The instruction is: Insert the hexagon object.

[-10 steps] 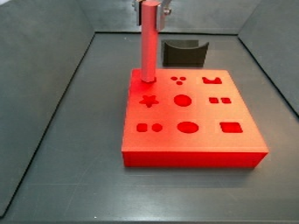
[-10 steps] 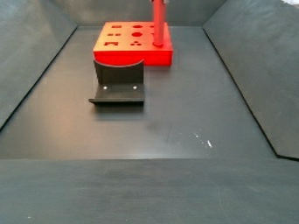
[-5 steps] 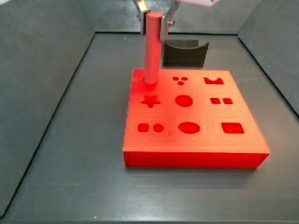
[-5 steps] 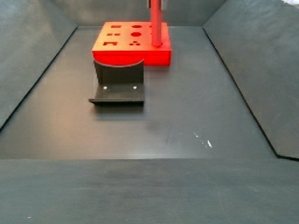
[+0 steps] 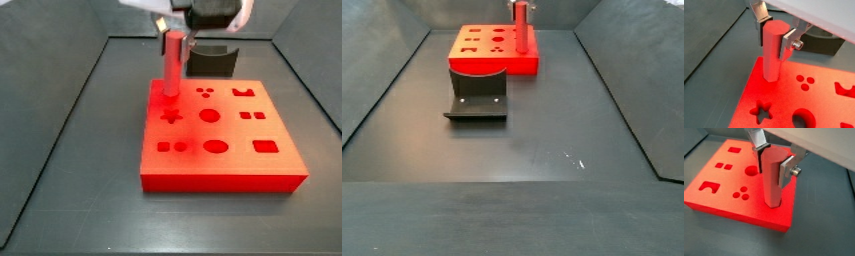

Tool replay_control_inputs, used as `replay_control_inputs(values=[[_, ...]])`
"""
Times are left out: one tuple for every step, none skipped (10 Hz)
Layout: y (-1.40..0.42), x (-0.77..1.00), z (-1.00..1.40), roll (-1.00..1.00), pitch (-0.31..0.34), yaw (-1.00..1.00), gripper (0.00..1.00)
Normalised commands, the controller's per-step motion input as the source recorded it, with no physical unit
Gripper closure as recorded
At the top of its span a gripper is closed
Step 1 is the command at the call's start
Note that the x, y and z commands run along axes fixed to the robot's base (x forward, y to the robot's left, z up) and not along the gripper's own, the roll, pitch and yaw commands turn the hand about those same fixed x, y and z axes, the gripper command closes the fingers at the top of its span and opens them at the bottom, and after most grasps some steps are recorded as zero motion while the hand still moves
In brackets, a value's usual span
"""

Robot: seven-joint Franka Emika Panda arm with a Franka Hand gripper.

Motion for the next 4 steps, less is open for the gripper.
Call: replay_control_inputs(values=[[-0.08,-0.03,-0.57,0.08,-0.163,0.0,1.0],[-0.03,0.0,-0.7,0.04,-0.144,0.0,1.0],[0.0,-0.02,-0.65,0.03,-0.119,0.0,1.0],[0.0,0.0,0.0,0.0,0.0,0.0,1.0]])
